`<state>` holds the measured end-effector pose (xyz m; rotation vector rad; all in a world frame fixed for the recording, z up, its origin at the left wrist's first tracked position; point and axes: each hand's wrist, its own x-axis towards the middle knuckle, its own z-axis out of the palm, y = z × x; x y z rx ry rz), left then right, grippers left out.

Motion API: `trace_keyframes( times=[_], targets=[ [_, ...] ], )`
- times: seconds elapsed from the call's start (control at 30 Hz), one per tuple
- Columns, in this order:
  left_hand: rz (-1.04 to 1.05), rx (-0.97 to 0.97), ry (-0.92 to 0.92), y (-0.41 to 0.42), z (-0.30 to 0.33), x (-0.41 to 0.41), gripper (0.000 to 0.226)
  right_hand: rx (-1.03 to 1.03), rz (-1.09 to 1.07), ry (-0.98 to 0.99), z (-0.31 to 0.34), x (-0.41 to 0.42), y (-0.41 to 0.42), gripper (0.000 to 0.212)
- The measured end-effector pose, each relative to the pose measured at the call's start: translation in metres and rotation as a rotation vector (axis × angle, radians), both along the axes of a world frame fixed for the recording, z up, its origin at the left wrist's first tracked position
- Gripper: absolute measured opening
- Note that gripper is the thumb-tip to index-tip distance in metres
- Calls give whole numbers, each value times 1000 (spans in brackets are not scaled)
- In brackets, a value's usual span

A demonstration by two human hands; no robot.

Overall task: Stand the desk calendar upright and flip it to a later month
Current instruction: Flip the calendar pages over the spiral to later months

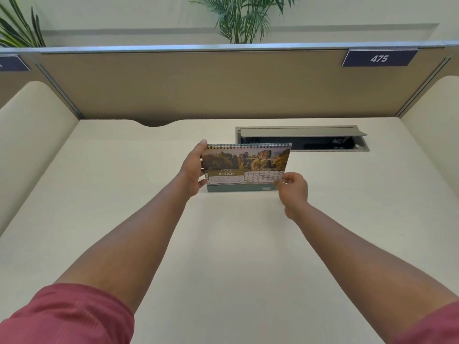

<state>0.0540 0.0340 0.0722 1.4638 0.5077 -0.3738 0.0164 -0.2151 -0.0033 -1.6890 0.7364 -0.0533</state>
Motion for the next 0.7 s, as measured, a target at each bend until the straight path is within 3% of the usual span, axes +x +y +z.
trace_keyframes(
  times=[0.5, 0.63, 0.7],
  targets=[
    [-6, -7, 1, -1, 3, -1, 51, 24, 66, -15, 4, -10, -4, 27],
    [-20, -3, 8, 1, 6, -3, 54, 68, 114, -102, 8, -17, -8, 12],
    [-33, 12, 4, 0, 7, -4, 56, 115, 81, -179, 17, -24, -9, 15]
  ],
)
